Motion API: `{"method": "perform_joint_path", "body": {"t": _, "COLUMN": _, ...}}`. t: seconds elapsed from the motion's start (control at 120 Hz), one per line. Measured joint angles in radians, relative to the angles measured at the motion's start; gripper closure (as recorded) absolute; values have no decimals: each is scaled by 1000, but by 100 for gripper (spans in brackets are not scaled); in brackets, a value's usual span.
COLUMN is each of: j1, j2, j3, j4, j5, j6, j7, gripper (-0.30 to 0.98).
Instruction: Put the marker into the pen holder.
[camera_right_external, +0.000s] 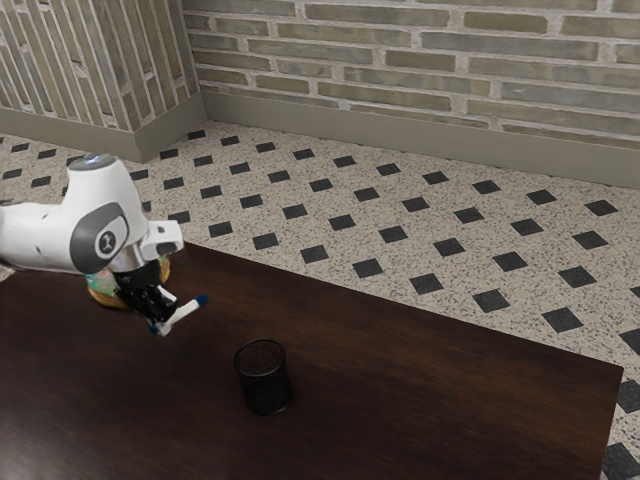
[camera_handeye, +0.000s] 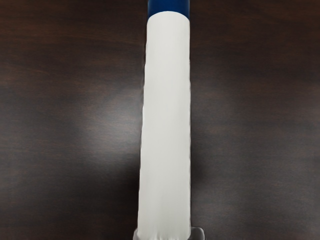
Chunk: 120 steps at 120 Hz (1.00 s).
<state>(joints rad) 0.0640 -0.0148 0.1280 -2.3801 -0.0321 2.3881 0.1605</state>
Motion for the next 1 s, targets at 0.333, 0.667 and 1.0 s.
{"method": "perform_joint_path", "body": {"t": 0.333, "j1": -89, "j2": 5, "j3": -83, "j4": 331, "j5": 132, "j6": -481, "j7": -23, "gripper": 79}}
{"method": "perform_joint_path", "body": {"t": 0.667, "j1": -287, "j2": 142, "j3": -85, "j4": 534, "j5": 197, "j6": -746, "j7": -21, "gripper": 77}}
{"method": "perform_joint_path", "body": {"t": 1.0, "j1": -422, "j2": 209, "j3": -91, "j4": 603, "j5": 207, "j6": -845, "j7": -16, "gripper": 76}}
